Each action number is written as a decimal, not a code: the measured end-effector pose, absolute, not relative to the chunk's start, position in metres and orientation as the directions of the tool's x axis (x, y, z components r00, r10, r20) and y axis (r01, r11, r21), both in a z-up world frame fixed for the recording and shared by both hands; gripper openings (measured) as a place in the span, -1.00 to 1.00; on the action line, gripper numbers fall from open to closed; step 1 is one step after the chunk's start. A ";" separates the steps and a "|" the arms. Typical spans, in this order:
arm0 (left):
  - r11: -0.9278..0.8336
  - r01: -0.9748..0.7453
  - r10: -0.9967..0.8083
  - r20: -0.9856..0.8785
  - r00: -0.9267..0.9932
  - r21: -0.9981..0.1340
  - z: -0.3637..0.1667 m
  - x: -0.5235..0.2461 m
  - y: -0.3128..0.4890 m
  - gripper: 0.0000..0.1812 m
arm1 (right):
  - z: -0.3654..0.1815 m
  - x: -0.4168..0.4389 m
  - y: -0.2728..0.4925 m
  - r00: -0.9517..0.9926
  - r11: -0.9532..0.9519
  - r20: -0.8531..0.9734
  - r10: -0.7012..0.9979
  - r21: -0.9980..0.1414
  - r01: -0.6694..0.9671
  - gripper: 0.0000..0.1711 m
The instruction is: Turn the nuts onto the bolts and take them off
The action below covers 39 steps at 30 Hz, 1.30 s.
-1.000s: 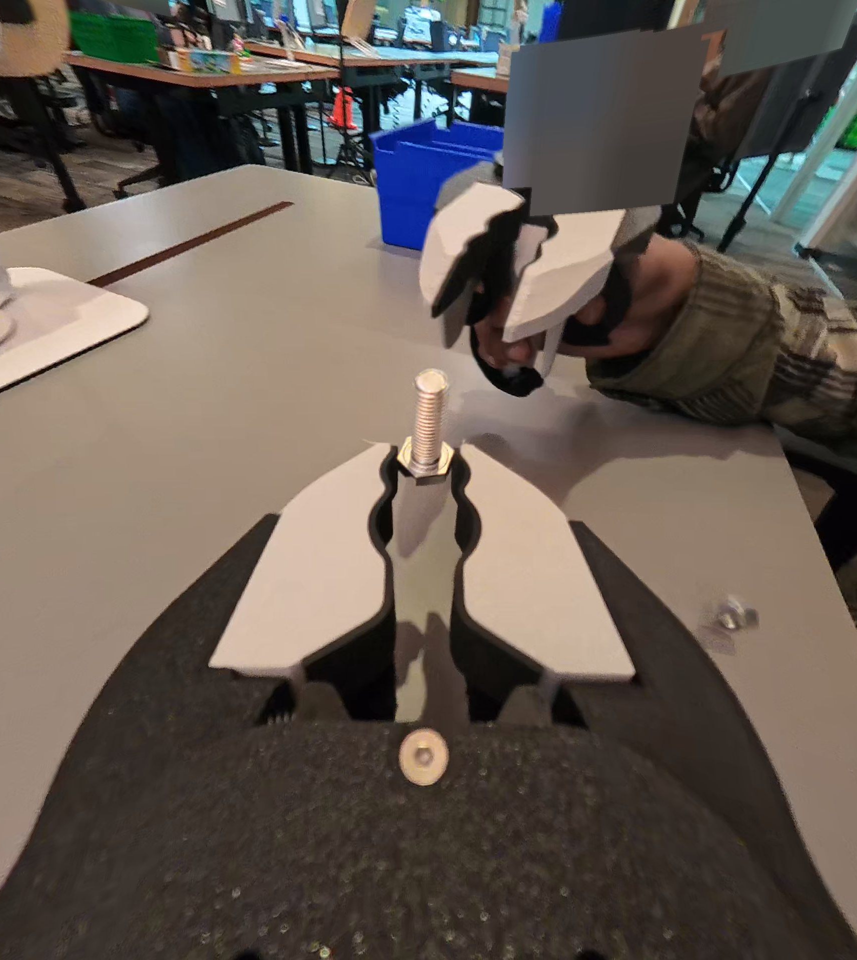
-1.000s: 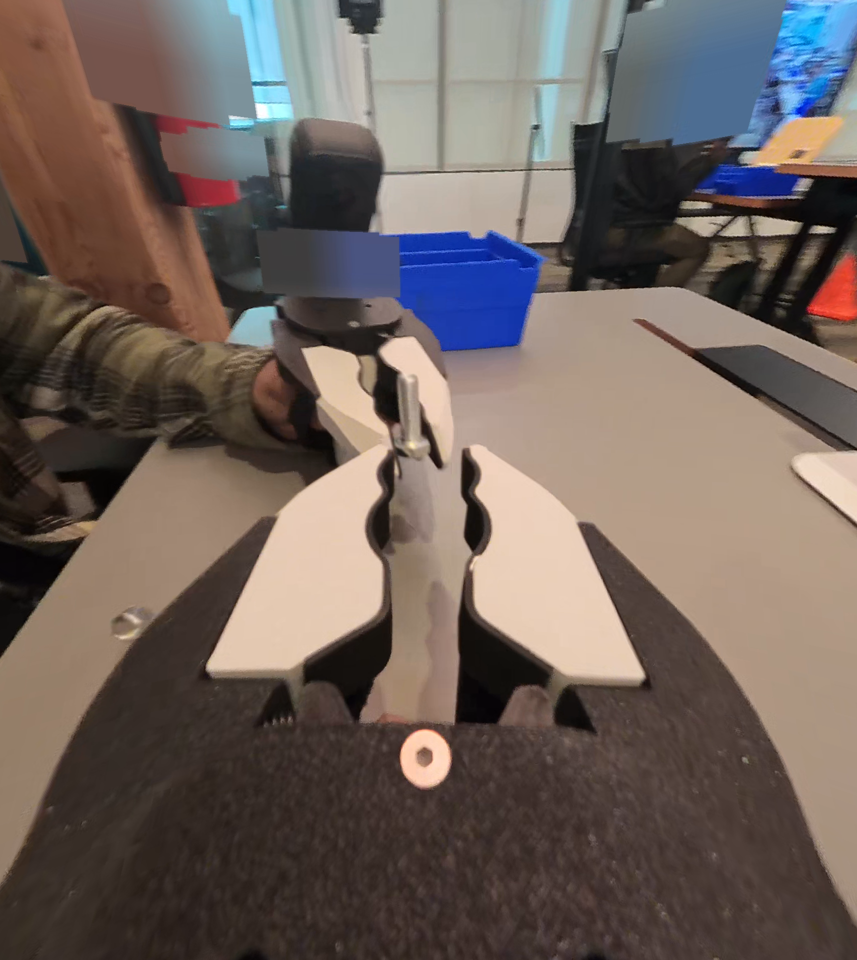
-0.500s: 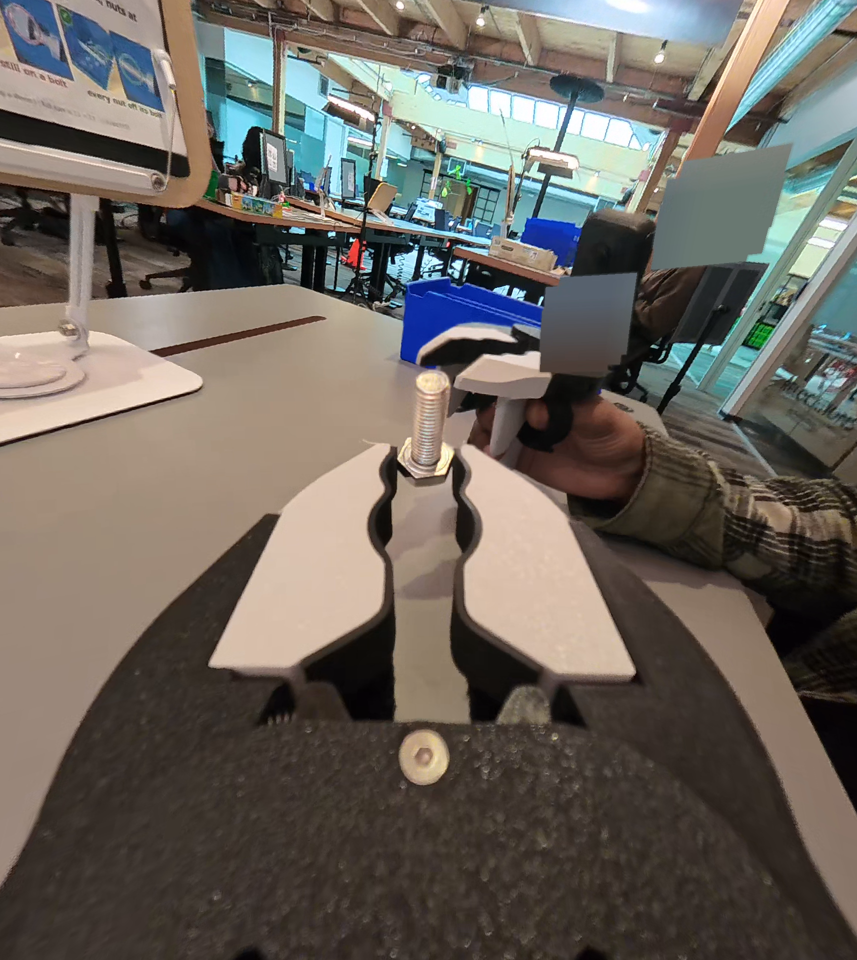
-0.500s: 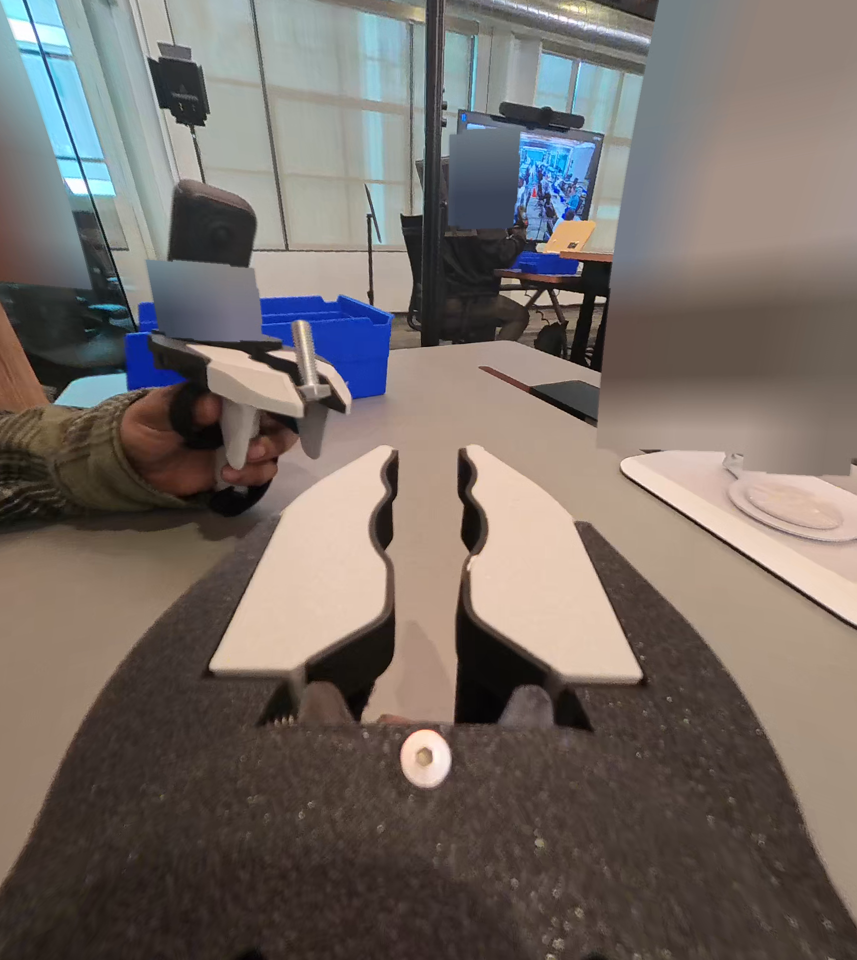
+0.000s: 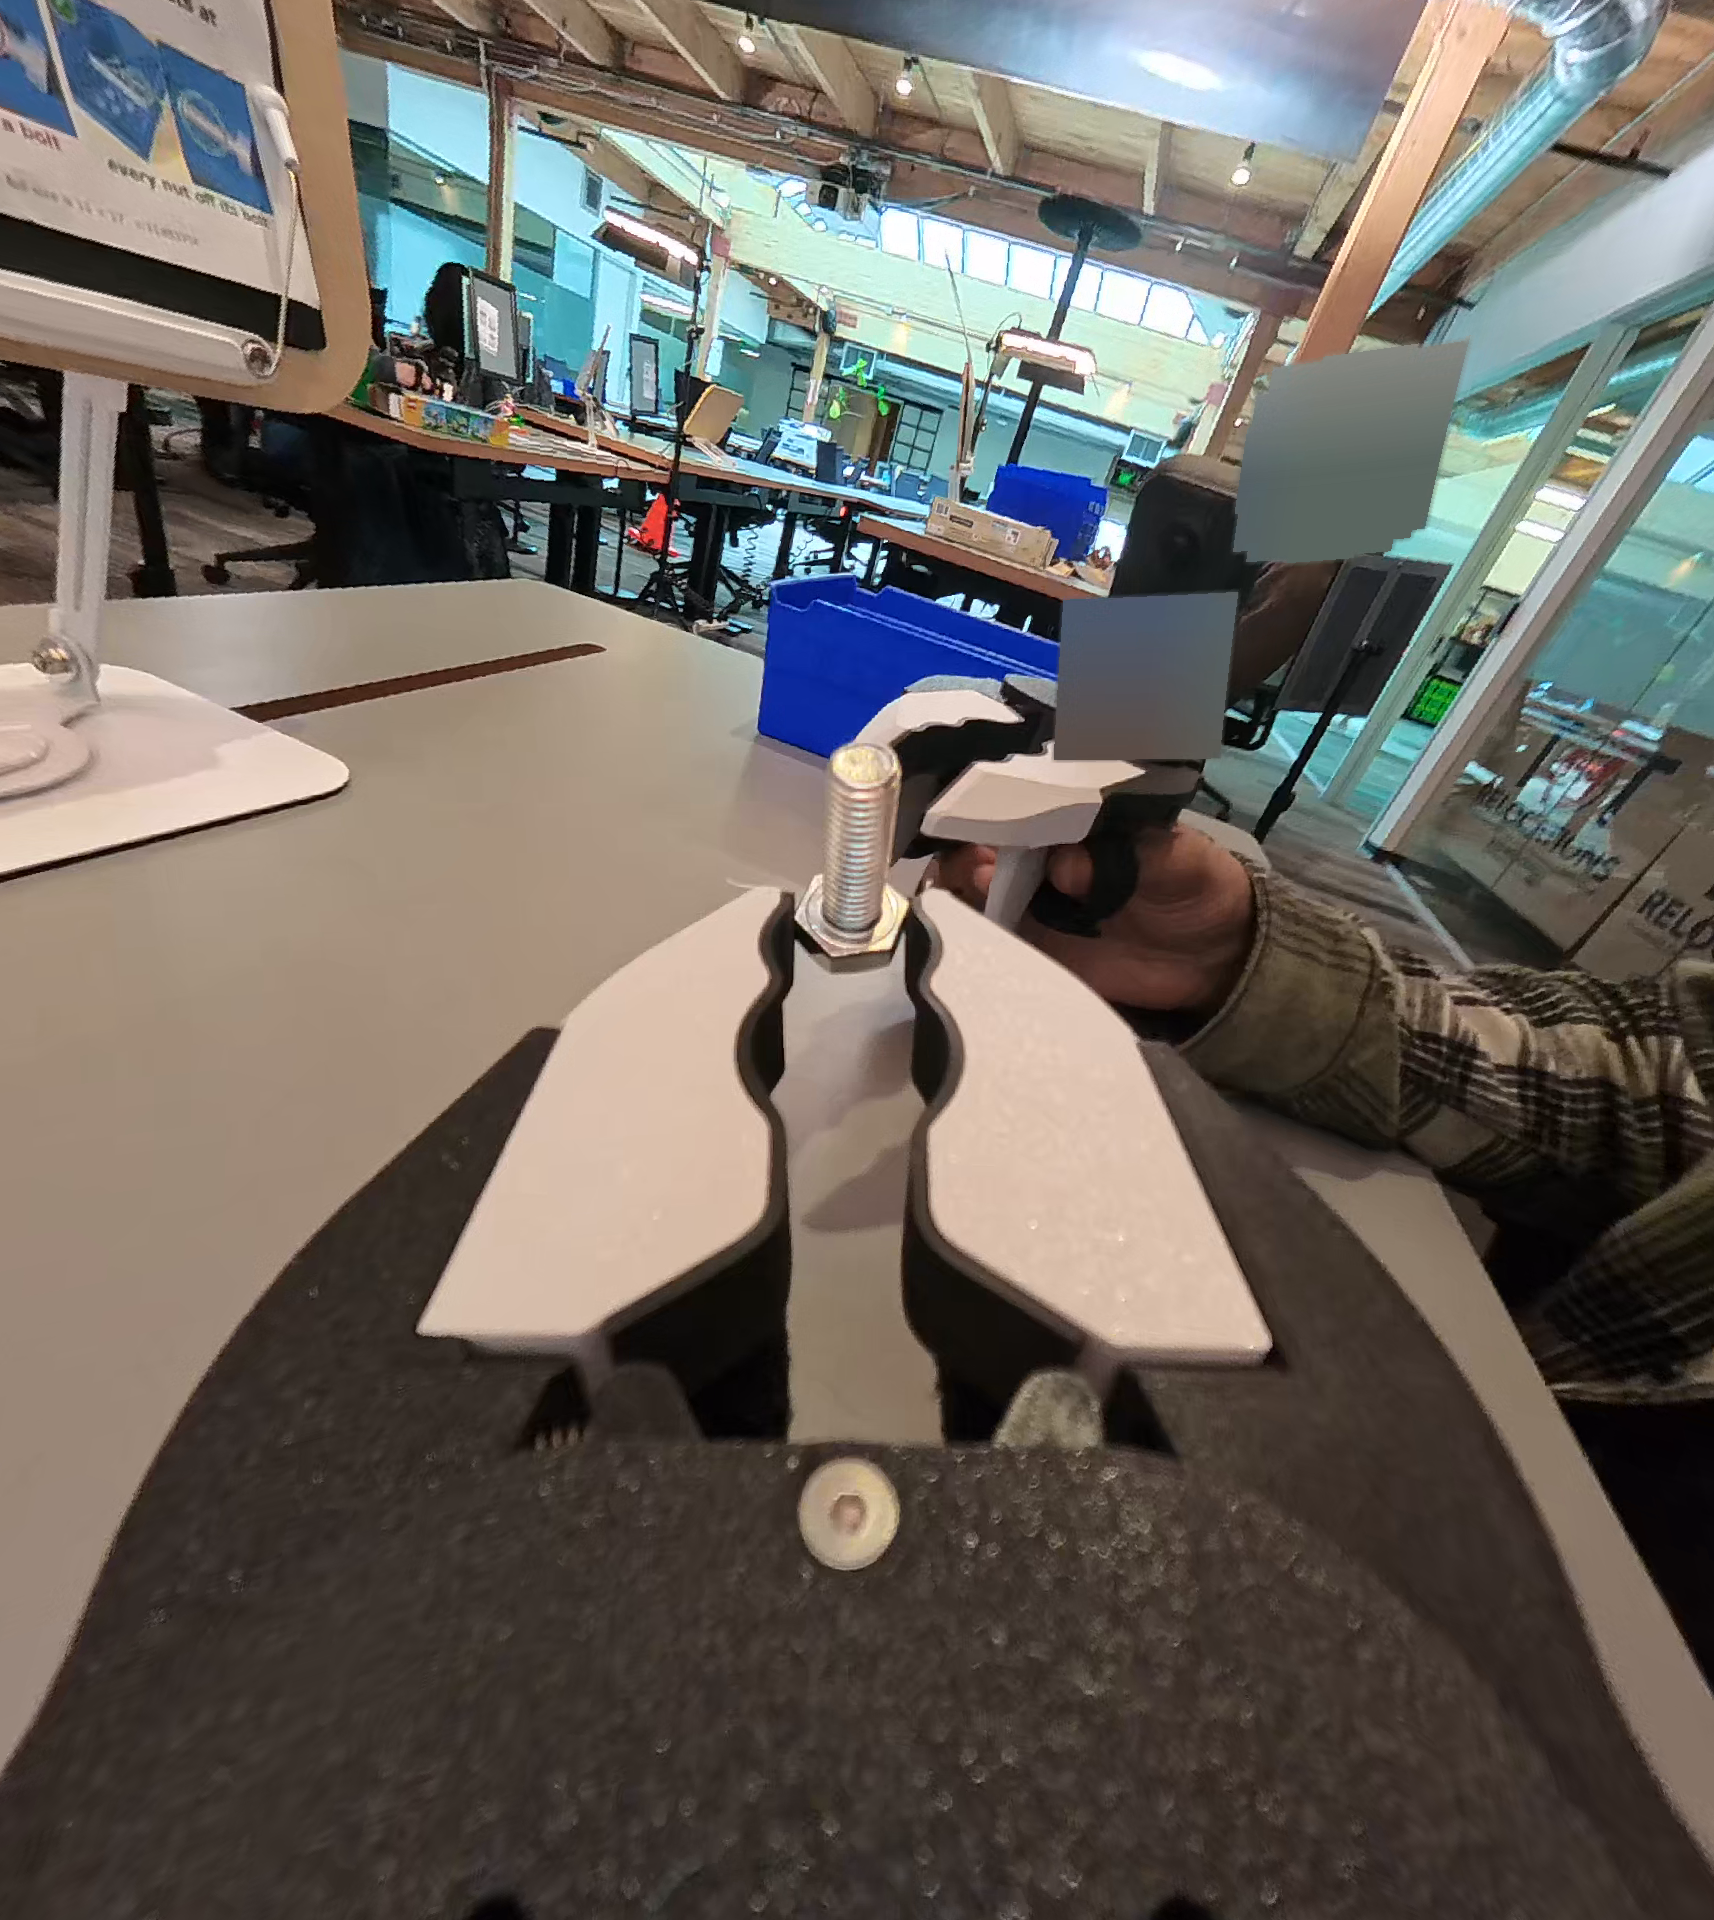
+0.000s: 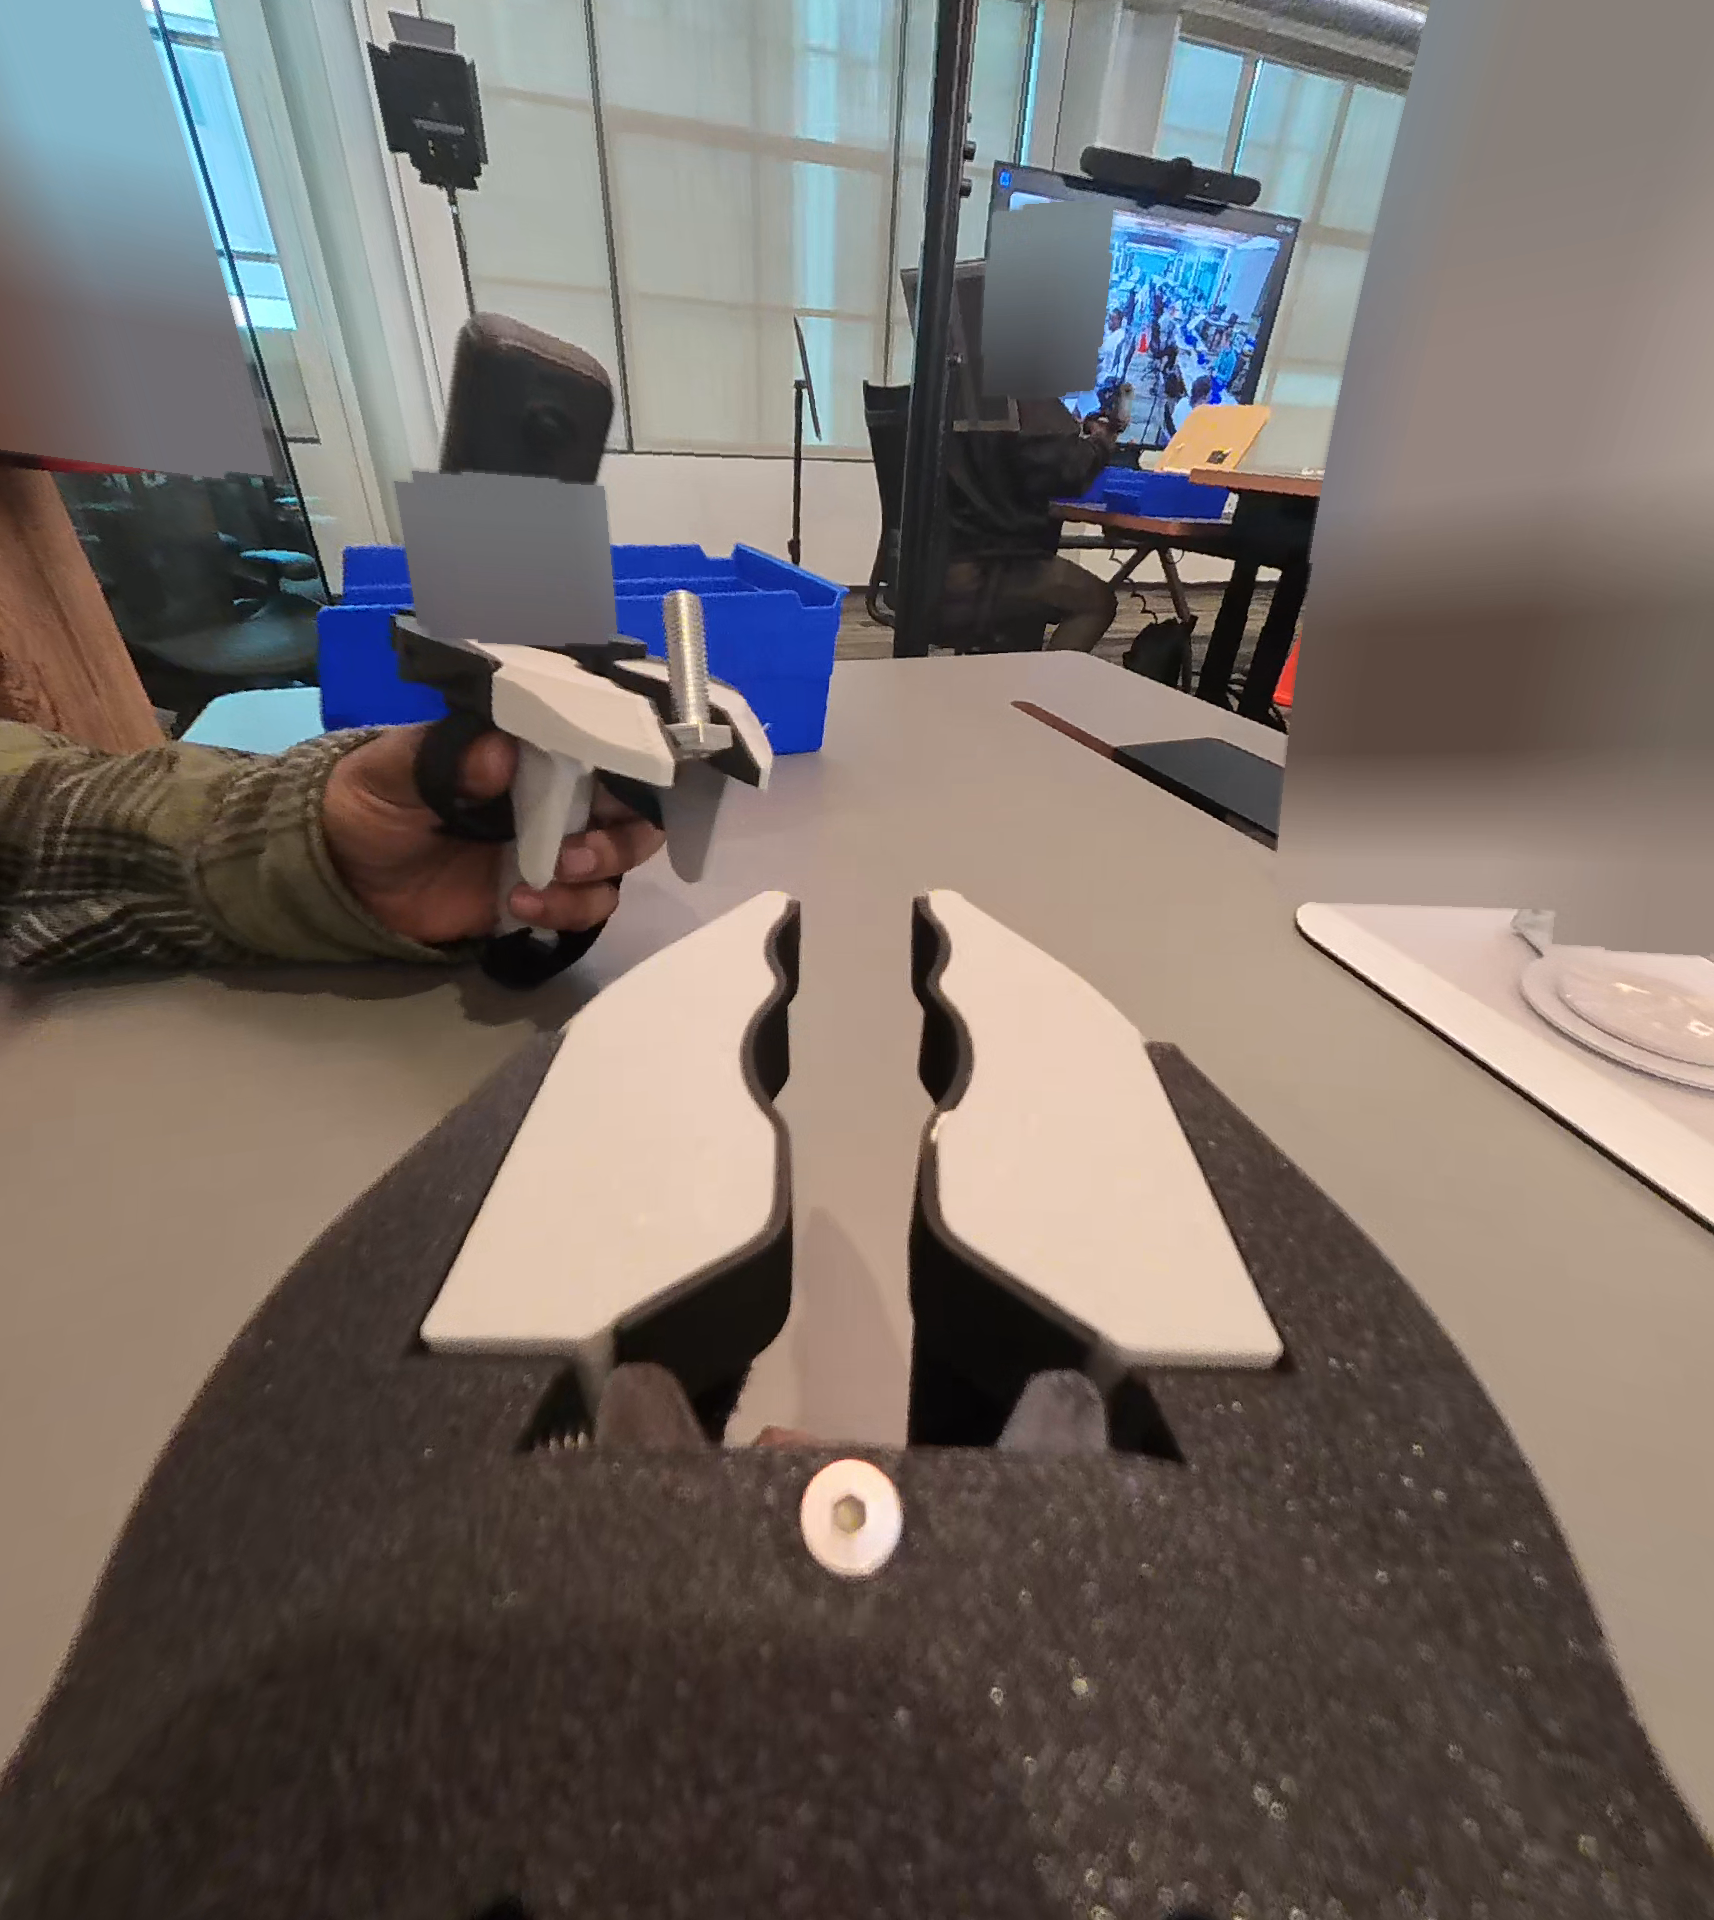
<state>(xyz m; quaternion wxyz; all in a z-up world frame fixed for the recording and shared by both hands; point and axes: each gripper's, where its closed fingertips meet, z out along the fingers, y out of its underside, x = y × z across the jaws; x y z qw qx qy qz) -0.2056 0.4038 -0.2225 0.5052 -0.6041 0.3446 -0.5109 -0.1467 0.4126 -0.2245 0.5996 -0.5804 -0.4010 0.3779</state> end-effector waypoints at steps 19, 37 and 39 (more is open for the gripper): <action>-0.145 0.000 -0.955 0.140 0.261 -0.989 -0.228 -0.201 0.393 -0.78 | -0.240 -0.147 0.412 0.410 -0.003 0.035 0.911 -0.996 0.093 -0.71; -0.136 -0.062 -0.952 0.114 0.284 -0.989 -0.238 -0.200 0.396 -0.78 | -0.247 -0.146 0.414 0.423 -0.050 0.007 0.906 -0.991 0.124 -0.66; -0.134 -0.061 -0.952 0.112 0.286 -0.989 -0.238 -0.200 0.397 -0.78 | -0.248 -0.143 0.416 0.438 -0.056 0.005 0.899 -0.990 0.127 -0.66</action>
